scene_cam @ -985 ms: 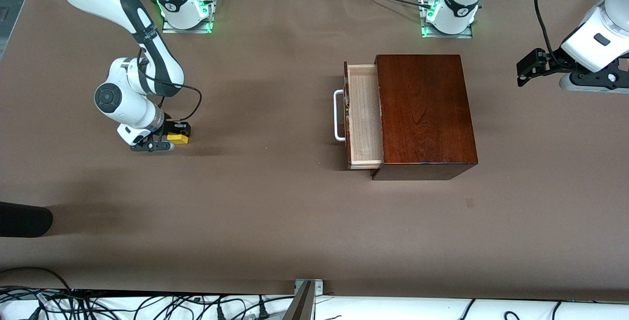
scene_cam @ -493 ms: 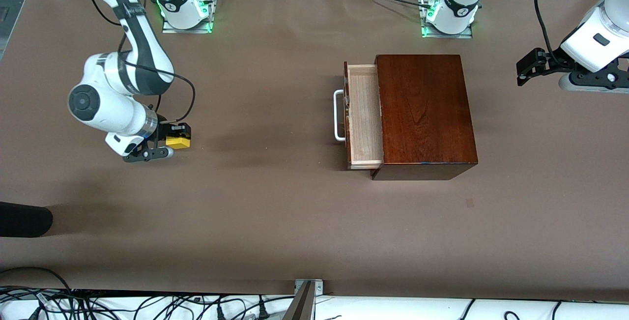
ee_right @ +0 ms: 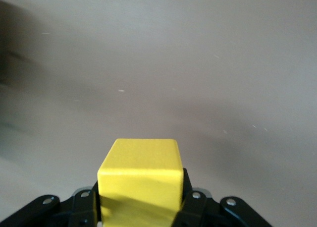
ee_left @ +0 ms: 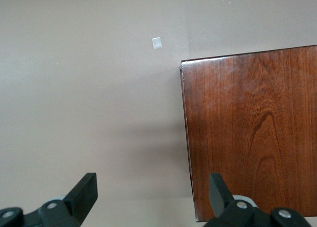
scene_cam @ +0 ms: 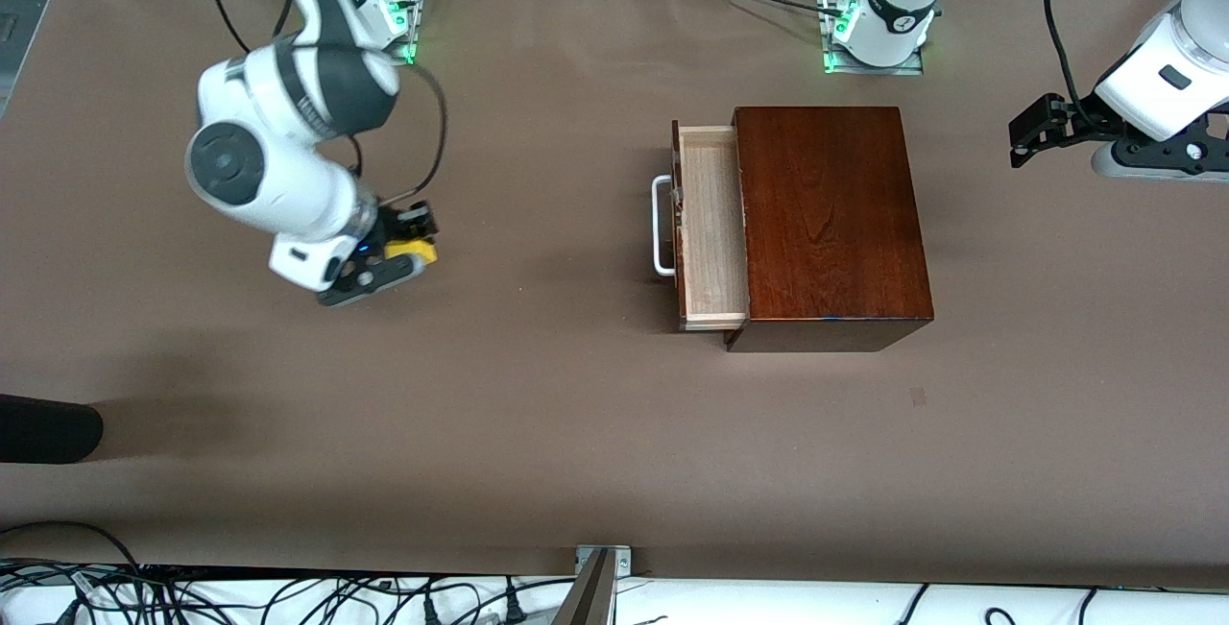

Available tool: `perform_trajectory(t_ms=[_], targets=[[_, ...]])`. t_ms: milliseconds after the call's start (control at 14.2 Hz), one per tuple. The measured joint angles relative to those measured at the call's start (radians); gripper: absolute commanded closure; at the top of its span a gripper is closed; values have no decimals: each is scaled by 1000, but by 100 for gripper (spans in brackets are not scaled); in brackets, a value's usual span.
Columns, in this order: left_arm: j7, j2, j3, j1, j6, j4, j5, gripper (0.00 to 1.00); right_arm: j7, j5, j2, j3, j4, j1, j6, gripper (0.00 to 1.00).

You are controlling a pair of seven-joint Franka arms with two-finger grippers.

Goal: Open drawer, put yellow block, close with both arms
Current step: 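Carry the yellow cube with the right gripper over the open drawer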

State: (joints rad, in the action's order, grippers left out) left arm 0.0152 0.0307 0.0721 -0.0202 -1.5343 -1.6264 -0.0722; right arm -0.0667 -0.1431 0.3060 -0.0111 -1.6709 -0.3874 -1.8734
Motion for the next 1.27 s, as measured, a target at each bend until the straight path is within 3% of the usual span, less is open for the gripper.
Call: perform_trajectory(t_ms=[211,422,915,1267], targets=[[0,0,0,0,1,0,0,0,-42,4,4,-7,47,-117,11,100],[0,0,1,0,3,0,0,0,-49,69,42,-10,131,-264,6,100],[0,0,5,0,4,0,0,0,-116,133,330,-12,508,-517,-2,100],[0,0,8,0,4,0,0,0,-125,231,403,-9,571,-635,-26,100]])
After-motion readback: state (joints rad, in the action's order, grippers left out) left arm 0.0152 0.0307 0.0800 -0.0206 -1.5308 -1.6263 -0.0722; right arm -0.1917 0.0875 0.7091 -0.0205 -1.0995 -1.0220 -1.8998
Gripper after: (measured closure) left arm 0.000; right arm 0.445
